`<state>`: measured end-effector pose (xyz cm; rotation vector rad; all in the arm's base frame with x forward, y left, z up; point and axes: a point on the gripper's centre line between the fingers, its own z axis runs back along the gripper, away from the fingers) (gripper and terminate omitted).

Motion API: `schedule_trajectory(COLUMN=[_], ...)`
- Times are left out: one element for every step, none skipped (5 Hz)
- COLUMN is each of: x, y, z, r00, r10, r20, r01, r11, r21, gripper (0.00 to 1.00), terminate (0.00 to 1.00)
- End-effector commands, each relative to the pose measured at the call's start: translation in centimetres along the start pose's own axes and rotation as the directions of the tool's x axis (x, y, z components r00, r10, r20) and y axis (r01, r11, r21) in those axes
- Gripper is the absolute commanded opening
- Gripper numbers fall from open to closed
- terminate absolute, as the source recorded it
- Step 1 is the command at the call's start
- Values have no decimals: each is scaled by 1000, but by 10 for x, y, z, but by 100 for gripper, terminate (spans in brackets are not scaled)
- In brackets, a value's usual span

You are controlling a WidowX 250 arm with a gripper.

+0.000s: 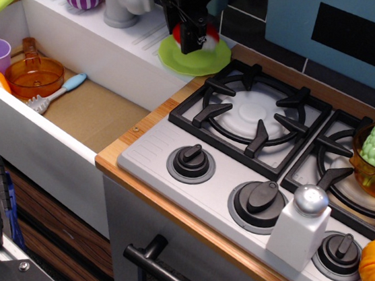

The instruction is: Put sushi on plate

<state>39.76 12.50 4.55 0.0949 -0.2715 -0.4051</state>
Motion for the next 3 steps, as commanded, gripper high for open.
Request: schedule_trajectory(x=[5,5,5], y=[8,8,8], z=[14,14,14], r00=[996,996,996], r10=[-1,-1,-1], r20=[86,86,86], r01=[-3,-3,-3], r11=[999,999,999], r21=[45,45,45], gripper=[100,100,100], terminate=[0,0,100])
